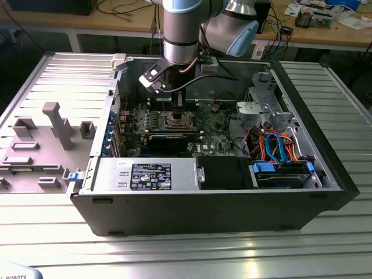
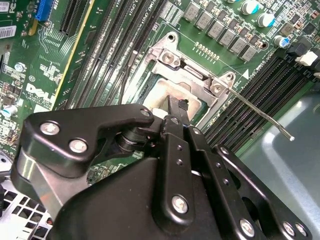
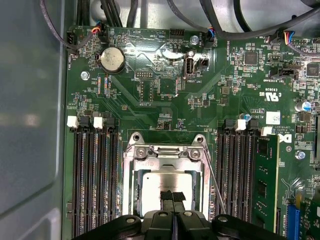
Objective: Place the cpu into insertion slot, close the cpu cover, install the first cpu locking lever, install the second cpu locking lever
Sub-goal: 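Close the cpu cover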
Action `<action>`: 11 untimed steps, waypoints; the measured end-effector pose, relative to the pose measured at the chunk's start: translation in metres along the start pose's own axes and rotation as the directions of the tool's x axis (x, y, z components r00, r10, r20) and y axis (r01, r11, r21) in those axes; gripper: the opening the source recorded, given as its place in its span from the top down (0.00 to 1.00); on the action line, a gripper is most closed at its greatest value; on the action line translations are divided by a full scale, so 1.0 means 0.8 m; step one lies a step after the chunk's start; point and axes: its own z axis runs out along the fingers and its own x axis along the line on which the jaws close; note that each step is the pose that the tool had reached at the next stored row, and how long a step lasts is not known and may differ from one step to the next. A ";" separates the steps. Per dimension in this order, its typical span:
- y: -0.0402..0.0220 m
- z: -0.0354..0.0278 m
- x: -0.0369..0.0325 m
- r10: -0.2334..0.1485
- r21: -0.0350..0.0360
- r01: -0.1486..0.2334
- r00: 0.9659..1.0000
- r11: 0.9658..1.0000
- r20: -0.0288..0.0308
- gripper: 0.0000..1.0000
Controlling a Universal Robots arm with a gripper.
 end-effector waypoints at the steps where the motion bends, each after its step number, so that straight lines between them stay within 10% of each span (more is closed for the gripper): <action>1: 0.0005 0.0000 0.0000 0.000 0.000 0.000 1.000 1.000 0.000 0.89; 11: 0.0027 0.0000 -0.0001 0.000 0.000 0.000 1.000 1.000 0.000 0.89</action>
